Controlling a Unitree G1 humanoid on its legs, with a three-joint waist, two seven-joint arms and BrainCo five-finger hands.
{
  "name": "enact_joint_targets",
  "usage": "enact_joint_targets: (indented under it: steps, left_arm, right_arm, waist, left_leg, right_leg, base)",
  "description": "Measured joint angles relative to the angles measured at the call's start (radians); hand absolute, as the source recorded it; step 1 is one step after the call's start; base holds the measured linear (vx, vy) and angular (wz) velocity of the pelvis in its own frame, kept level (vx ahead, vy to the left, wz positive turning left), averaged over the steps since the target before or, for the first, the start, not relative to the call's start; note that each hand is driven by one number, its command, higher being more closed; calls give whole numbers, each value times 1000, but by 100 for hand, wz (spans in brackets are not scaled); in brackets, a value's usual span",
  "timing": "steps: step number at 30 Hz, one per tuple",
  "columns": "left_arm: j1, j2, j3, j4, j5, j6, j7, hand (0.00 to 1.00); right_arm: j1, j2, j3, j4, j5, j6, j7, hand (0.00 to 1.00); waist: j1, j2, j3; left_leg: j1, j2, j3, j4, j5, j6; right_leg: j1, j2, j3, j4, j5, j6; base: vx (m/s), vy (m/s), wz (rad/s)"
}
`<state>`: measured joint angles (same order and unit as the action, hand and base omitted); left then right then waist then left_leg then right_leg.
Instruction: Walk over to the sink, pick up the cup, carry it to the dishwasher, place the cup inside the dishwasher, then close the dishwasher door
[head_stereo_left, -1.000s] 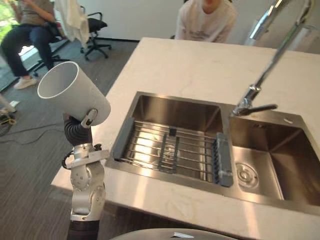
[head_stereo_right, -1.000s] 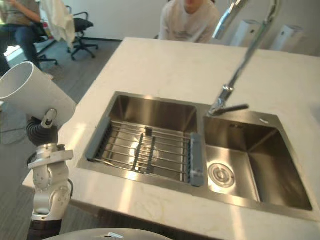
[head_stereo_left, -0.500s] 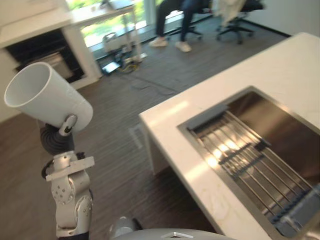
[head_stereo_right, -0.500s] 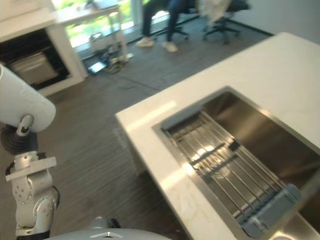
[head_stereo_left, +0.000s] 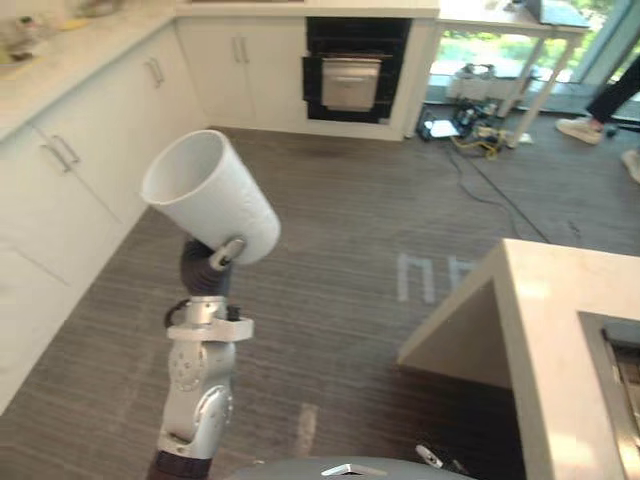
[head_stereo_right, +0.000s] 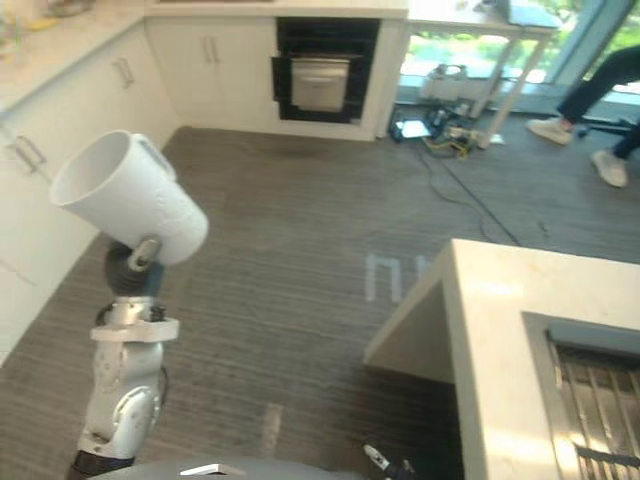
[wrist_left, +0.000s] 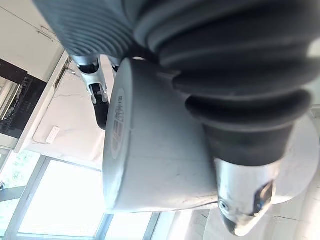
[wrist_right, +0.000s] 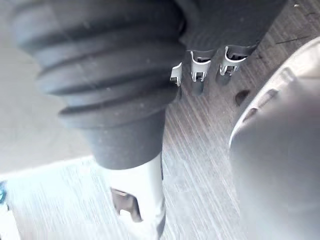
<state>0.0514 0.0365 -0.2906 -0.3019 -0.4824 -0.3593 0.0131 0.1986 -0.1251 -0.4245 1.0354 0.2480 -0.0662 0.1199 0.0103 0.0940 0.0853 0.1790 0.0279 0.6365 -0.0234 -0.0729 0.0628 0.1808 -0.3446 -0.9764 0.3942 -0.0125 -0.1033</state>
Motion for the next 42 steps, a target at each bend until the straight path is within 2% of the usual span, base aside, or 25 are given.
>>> enact_joint_targets:
  steps: [1, 2, 3, 4, 6, 8, 9, 17, 22, 24, 25, 26, 27, 29, 31, 33, 34, 35, 36, 37, 38, 39, 40, 41, 42]
  left_arm:
    - [-5, -3, -19, 20, 7, -2, -3, 100]
    - [-22, -6, -41, 56, 8, -12, -14, 100]
    - [-60, -8, -62, 106, 5, -15, -26, 100]
    - [-72, -7, -76, 131, 5, -15, -30, 100]
    - [-52, -4, -108, 169, 6, -15, -24, 100]
    - [-45, 4, -120, 163, 17, -15, -8, 100]
    - [-69, 42, -143, 94, 54, 3, 76, 100]
    - [-49, 20, -104, 94, 50, 3, 65, 100]
    - [19, 9, -21, 73, 0, 0, 30, 100]
    - [70, -6, 22, 45, -29, -3, 15, 100]
    - [89, -11, 27, 29, -34, -4, 11, 100]
    - [121, -15, 39, -6, -43, -8, -4, 100]
    - [139, -14, 46, -30, -47, -11, -16, 100]
    - [171, -14, 69, -44, -58, -19, -44, 100]
    - [186, -18, 98, -27, -65, -19, -64, 100]
    - [196, -16, 136, 23, -65, -21, -87, 100]
    - [203, -18, 141, 31, -65, -23, -87, 100]
    - [222, -22, 148, 53, -64, -31, -87, 100]
    - [235, -25, 158, 70, -64, -34, -88, 100]
    - [250, -32, 178, 96, -64, -36, -86, 100]
    - [258, -31, 180, 95, -63, -42, -86, 100]
    - [263, -29, 180, 95, -64, -50, -88, 100]
    - [262, -14, 180, 98, -64, -50, -89, 100]
    - [260, -5, 178, 100, -64, -49, -94, 100]
    - [251, 15, 182, 99, -67, -42, -122, 100]
  right_arm:
    - [20, 3, -2, -8, 6, -7, 4, 0]
    - [32, 18, -1, -19, 31, -23, 11, 0]
    - [45, 40, -2, -32, 44, -32, 10, 0]
    - [57, 50, -1, -29, 52, -38, 11, 0]
    - [104, 87, 15, -24, 72, -72, 11, 0]
    - [115, 103, 31, -23, 74, -89, 9, 0]
    - [63, 81, 148, -34, 69, -126, 3, 0]
    - [64, 85, 147, -34, 81, -122, 11, 0]
    - [79, 109, 148, -34, 161, -87, 79, 0]
    - [87, 118, 147, -38, 212, -77, 121, 0]
    - [86, 113, 147, -40, 225, -73, 135, 0]
    - [89, 104, 151, -38, 234, -57, 163, 0]
    - [90, 82, 180, -39, 229, -41, 172, 0]
    - [84, 66, 194, -44, 225, -37, 190, 0]
    - [71, 59, 187, -45, 226, -37, 191, 0]
    - [44, 46, 180, -37, 225, -39, 203, 0]
    - [41, 38, 178, -36, 225, -38, 206, 0]
    - [35, 29, 168, -31, 224, -37, 202, 0]
    - [32, 29, 168, -28, 223, -37, 201, 0]
    - [32, 33, 165, -33, 224, -40, 208, 0]
    - [34, 34, 166, -33, 223, -40, 207, 0]
    - [34, 41, 166, -25, 222, -39, 199, 0]
    - [31, 46, 169, -4, 217, -39, 198, 0]
    - [28, 53, 168, 6, 217, -38, 197, 0]
    - [31, 69, 165, 13, 218, -39, 194, 0]
  waist:
    - [-10, 2, -15]
    - [-38, 14, -33]
    - [-51, -14, -27]
    - [-51, -23, -20]
    - [-46, -71, -8]
    - [-48, -111, -30]
    - [-93, -133, -40]
    - [-94, -127, -45]
    - [-85, -147, -55]
    - [-61, -142, -42]
    - [-53, -130, -36]
    - [-33, -111, -31]
    - [-25, -105, -31]
    - [-10, -93, -24]
    - [-9, -77, -9]
    - [-9, -65, 17]
    - [-9, -56, 21]
    - [-7, -41, 33]
    - [-5, -48, 34]
    - [0, -37, 34]
    - [6, -39, 35]
    - [29, -50, 36]
    - [32, -76, 21]
    - [24, -73, 18]
    - [14, -95, 0]
  left_leg:
    - [-4, 7, -35, 1, -3, 2]
    - [-32, 22, -113, 1, -2, 0]
    - [-49, 21, -180, 1, 7, -8]
    - [-57, 16, -205, 3, 13, -8]
    - [-55, -9, -268, 0, 7, -28]
    - [-48, -24, -210, 6, -3, -41]
    - [-47, 58, -170, -63, 98, -99]
    - [-42, 53, -198, -62, 98, -99]
    - [-44, 44, -225, -45, 89, -106]
    - [-105, 103, -229, 190, -46, -133]
    - [-117, 133, -228, 270, -87, -145]
    - [-162, 192, -251, 469, -149, -161]
    - [-280, 244, -328, 718, -135, -152]
    - [-429, 288, -400, 969, -66, -134]
    - [-459, 266, -412, 960, -138, -140]
    - [-454, 180, -421, 698, -177, -150]
    - [-445, 157, -438, 591, -157, -155]
    - [-394, 119, -461, 453, -44, -137]
    - [-361, 94, -449, 419, -39, -108]
    - [-367, 88, -461, 480, -124, -157]
    - [-377, 82, -470, 516, -147, -150]
    - [-382, 56, -475, 560, -188, -83]
    - [-374, 39, -472, 572, -211, -45]
    - [-361, 30, -471, 564, -216, -37]
    - [-324, 6, -468, 535, -217, -33]
  right_leg:
    - [-47, 9, 133, 35, -44, 46]
    - [-111, 92, 386, 6, -131, 99]
    - [-145, 171, 606, -39, -177, 107]
    - [-155, 200, 683, -60, -186, 113]
    - [-158, 234, 816, -157, -170, 134]
    - [-150, 201, 802, -235, -111, 143]
    - [-143, 290, 831, -335, 57, 150]
    - [-139, 296, 858, -348, 58, 148]
    - [-121, 302, 885, -368, 23, 143]
    - [-118, 312, 895, -289, -49, 129]
    - [-117, 325, 903, -258, -78, 125]
    - [-115, 344, 917, -194, -133, 112]
    - [-126, 356, 913, -128, -178, 102]
    - [-127, 365, 911, -92, -208, 84]
    - [-108, 354, 912, -93, -219, 88]
    - [-87, 312, 924, -99, -240, 124]
    - [-83, 308, 938, -106, -246, 134]
    - [-55, 300, 976, -141, -252, 156]
    - [-27, 294, 1010, -176, -252, 158]
    - [-15, 323, 1027, -106, -255, 165]
    - [-17, 336, 1034, -70, -254, 161]
    - [-21, 331, 1030, -26, -298, 147]
    - [-30, 324, 1054, 24, -313, 153]
    - [-41, 319, 1058, 61, -314, 156]
    - [-73, 298, 1068, 139, -299, 189]
  base:
    - [40, 71, 144]
    - [33, -21, 174]
    - [9, -103, 172]
    - [-42, -111, 147]
    - [-85, -98, 89]
    - [-24, -96, 39]
    - [9, -60, 16]
    - [2, 1, 0]
    - [41, -15, 5]
    - [96, -103, -16]
    - [77, -107, -32]
    - [58, -42, -22]
    - [51, -9, -13]
    - [112, 38, 6]
    - [173, 127, 8]
    - [185, 205, -3]
    - [203, 272, -28]
    - [194, 239, -36]
    - [346, 249, -44]
    - [314, 138, -35]
    - [372, 107, -50]
    - [276, 96, -50]
    - [269, 102, -36]
    - [287, 104, -4]
    - [271, 71, 7]
